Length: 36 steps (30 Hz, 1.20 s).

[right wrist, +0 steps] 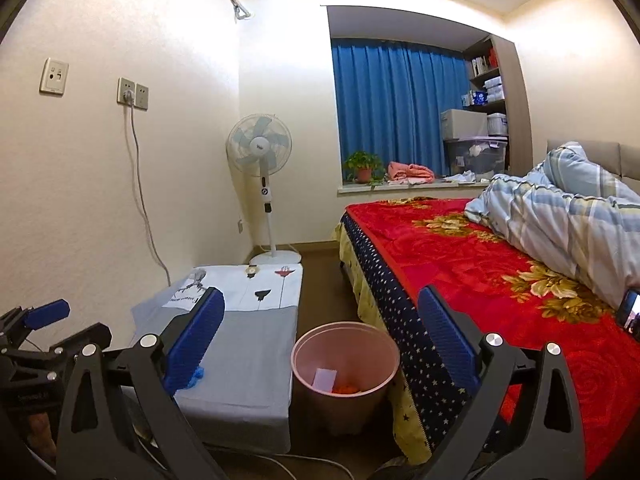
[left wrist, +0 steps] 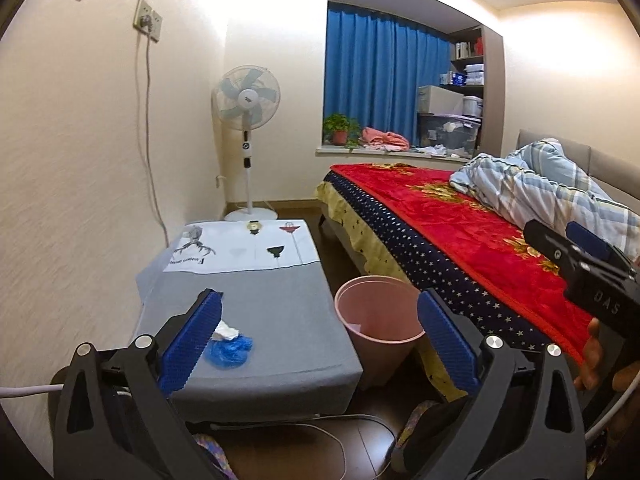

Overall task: Collect trash
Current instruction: 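Move both tools back over the blue bag and white tissue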

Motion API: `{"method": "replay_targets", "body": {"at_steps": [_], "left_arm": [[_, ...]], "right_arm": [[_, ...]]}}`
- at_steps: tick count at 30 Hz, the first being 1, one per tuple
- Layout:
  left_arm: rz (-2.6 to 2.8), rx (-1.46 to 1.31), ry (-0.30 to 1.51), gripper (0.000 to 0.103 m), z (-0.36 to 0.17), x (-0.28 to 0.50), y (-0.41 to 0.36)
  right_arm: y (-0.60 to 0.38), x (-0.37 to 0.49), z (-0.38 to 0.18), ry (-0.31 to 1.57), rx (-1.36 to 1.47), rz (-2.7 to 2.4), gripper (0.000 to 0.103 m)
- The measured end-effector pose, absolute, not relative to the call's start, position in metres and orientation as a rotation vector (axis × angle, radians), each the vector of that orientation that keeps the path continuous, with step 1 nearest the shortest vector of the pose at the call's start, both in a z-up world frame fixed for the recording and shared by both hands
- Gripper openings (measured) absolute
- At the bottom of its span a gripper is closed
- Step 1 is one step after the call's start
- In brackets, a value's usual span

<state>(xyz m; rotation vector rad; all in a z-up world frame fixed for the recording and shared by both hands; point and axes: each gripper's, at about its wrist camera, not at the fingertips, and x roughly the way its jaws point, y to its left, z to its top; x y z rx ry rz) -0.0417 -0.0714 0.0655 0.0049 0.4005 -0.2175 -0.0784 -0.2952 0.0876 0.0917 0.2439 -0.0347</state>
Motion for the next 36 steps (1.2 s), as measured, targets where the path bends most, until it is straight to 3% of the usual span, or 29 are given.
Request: {"method": "replay_targets", "body": {"at_steps": [10, 25, 27, 29, 32, 36], "left_arm": [[-0.124, 0.026, 0.483, 0.095, 0.041, 0.007, -0.050], [0.270, 0.053, 0.510, 0.095, 0.001, 0.150, 0.076], [0.303, 0.045, 0.510, 0.095, -0.002, 0.164, 0.087], [0.337, 0.026, 0.508, 0.095, -0.007, 0.176, 0.099], [0.372, -0.001, 0.506, 0.095, -0.017, 0.186, 0.113], [0.397, 0.019, 0.532, 0.095, -0.029, 0.198, 0.122]], "right_arm": [[-0.262, -0.020, 0.052, 0.365, 0.082, 0.030, 0.096], [-0.158, 0.148, -0.080, 0.566, 0.072, 0.124, 0.095], [-0.141, 0.162, -0.093, 0.571, 0.053, 0.162, 0.093], [-0.122, 0.177, -0.110, 0.582, 0.032, 0.197, 0.081], [-0.100, 0.193, -0.134, 0.616, 0.021, 0.250, 0.072], [-0.071, 0.207, -0.155, 0.649, 0.006, 0.312, 0.071]]}}
